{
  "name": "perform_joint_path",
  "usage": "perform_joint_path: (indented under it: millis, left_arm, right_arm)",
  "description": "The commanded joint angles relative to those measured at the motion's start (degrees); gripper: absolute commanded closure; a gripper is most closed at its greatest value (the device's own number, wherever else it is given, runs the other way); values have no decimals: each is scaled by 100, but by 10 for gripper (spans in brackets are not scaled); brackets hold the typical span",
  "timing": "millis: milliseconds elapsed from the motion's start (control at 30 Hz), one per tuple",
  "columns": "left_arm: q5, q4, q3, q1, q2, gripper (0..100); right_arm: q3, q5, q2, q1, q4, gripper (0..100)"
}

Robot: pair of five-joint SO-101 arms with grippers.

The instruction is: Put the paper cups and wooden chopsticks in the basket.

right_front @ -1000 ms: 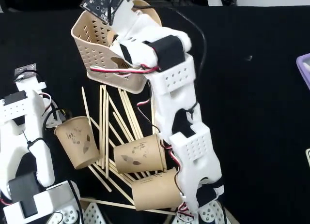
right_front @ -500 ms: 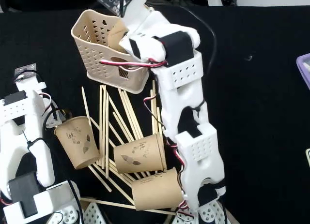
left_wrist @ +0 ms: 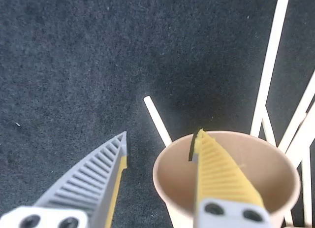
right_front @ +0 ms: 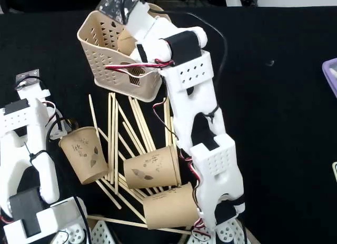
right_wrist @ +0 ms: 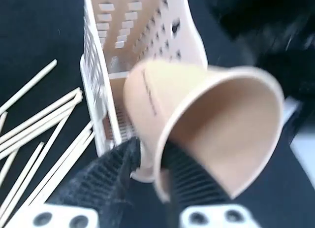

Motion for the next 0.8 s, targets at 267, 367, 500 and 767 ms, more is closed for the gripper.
perform_joint_path:
  millis: [267,367,500,767]
  left_arm:
    - [35,-35,-31,40,-220,780]
    - [35,-35,-40,48,-220,780]
    - [35,-35,-40,48,-220,780]
    - [35,-35,-40,48,-220,780]
  right_arm:
    - [-453,1749,-435,35,158,988]
    - [-435,2048,-435,35,167,988]
    - [-462,2321,-435,-62,158,988]
    - [-453,2541,-567,-378,149,988]
